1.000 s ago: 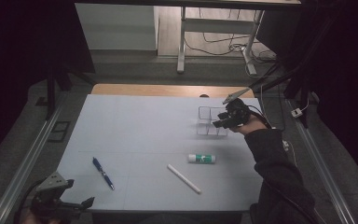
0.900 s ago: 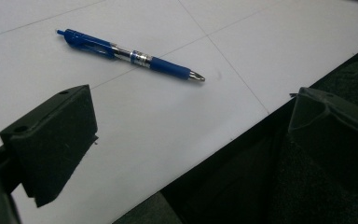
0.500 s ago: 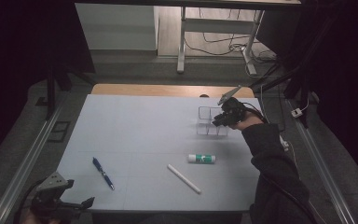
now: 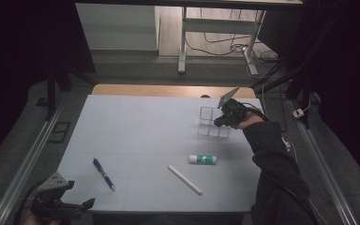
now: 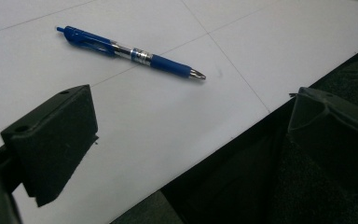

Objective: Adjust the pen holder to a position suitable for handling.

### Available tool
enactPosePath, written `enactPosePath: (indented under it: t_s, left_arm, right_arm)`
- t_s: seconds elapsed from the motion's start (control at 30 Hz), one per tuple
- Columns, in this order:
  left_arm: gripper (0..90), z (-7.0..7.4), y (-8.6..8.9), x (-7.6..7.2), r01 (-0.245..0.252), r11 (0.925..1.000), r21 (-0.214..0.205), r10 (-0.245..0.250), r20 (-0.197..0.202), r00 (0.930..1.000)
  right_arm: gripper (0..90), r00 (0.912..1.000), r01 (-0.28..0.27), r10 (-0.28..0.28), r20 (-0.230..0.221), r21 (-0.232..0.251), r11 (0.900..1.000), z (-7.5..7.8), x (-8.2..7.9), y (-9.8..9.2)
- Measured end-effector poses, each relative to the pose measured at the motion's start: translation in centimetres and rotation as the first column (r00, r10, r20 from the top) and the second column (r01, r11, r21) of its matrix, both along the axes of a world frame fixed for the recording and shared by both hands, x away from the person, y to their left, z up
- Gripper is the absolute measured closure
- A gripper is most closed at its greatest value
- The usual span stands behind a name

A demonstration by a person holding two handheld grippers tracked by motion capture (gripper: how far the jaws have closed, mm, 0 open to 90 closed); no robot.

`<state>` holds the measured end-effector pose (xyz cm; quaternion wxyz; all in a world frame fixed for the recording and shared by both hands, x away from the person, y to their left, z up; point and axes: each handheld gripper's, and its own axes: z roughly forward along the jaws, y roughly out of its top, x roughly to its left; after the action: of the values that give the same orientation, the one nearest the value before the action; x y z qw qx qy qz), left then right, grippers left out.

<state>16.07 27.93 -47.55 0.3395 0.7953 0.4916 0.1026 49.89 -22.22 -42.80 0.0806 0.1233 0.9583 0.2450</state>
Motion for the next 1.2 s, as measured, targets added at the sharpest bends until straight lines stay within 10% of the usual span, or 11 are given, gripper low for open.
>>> enactPosePath:
  t_s: [0.7, 1.2]
  left_arm:
    - [1.8, 0.0, 0.0, 0.0, 0.0, 1.0, -0.002, 0.0, -0.001, 1.0]
    - [1.9, 0.0, 0.2, 0.0, 0.002, 0.9999, -0.015, -0.002, 0.002, 1.0]
  right_arm:
    - [89.0, 0.9964, -0.085, 0.085, 0.008, 0.027, 0.996, 2.0, -1.6, 3.0]
    - [89.0, 0.9628, -0.27, 0.27, 0.002, 0.034, 0.9622, 2.4, -3.2, 10.4]
